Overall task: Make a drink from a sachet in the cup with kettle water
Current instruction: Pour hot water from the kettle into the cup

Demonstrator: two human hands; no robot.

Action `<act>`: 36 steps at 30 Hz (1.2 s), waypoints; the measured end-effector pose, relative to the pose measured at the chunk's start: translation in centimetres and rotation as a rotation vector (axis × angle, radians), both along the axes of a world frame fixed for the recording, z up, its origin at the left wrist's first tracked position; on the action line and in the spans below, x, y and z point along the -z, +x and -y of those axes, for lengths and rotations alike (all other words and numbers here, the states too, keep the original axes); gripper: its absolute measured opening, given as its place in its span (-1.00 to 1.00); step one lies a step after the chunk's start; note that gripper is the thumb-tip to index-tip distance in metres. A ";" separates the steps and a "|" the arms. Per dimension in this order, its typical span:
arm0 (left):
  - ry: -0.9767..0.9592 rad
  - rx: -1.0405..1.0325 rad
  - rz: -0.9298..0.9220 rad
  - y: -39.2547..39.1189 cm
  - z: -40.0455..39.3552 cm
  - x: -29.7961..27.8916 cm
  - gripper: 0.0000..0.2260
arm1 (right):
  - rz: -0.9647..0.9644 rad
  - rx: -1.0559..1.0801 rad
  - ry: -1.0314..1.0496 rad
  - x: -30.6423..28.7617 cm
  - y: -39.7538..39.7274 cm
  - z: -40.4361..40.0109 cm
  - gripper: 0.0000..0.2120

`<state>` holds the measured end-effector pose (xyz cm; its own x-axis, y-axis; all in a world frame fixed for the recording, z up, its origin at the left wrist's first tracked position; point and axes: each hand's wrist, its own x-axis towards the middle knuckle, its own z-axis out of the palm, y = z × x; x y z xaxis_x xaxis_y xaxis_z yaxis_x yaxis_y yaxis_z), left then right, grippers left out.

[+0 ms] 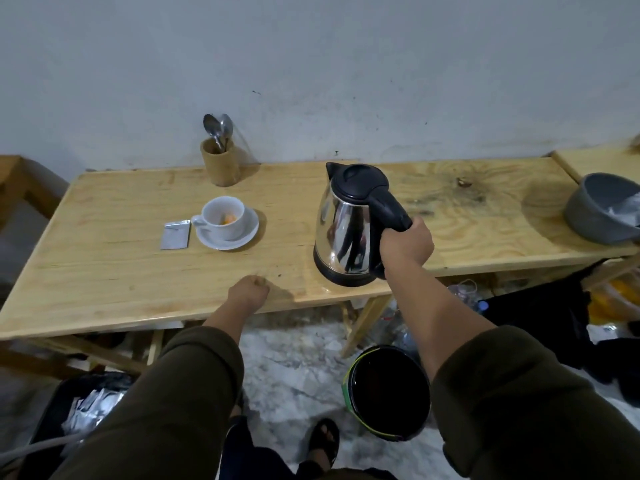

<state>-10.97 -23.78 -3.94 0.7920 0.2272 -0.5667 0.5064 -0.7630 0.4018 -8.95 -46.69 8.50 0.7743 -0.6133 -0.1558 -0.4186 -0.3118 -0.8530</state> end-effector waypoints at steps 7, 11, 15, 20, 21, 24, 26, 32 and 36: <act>-0.221 -0.264 0.032 0.2 -1.7 0.0 -0.60 | 0.029 -0.145 -0.224 -1.6 0.8 -1.2 -0.85; -0.351 -0.399 0.026 0.6 -3.5 -0.3 -0.59 | 0.041 -0.300 -0.390 -3.1 1.4 -2.5 -0.83; -0.552 -0.615 0.039 1.5 -6.1 -0.3 -0.51 | 0.053 -0.447 -0.536 -4.8 2.3 -4.6 -0.81; -0.653 -0.730 0.041 3.4 -9.7 -0.3 -0.47 | 0.027 -0.512 -0.628 -6.1 3.6 -7.7 -0.81; -0.661 -0.745 0.050 3.9 -10.4 -0.4 -0.46 | 0.009 -0.526 -0.647 -6.4 3.9 -8.4 -0.83; -0.687 -0.770 0.062 5.6 -12.0 -0.8 -0.44 | -0.047 -0.560 -0.706 -6.9 4.7 -10.5 -0.85; -0.720 -0.796 0.089 6.7 -12.8 -1.1 -0.44 | -0.086 -0.570 -0.734 -7.1 5.2 -11.8 -0.85; -0.733 -0.805 0.057 10.0 -14.9 -1.8 -0.45 | -0.171 -0.588 -0.829 -7.1 6.6 -14.9 -0.75; -0.729 -0.746 0.021 11.5 -15.7 -1.6 -0.51 | -0.225 -0.589 -0.861 -7.2 7.1 -16.4 -0.73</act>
<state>0.49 -8.11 -2.35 0.6027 0.2708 -0.7506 0.7369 0.1720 0.6537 -1.82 -30.30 15.65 0.9921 -0.1233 -0.0250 -0.1258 -0.9772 -0.1709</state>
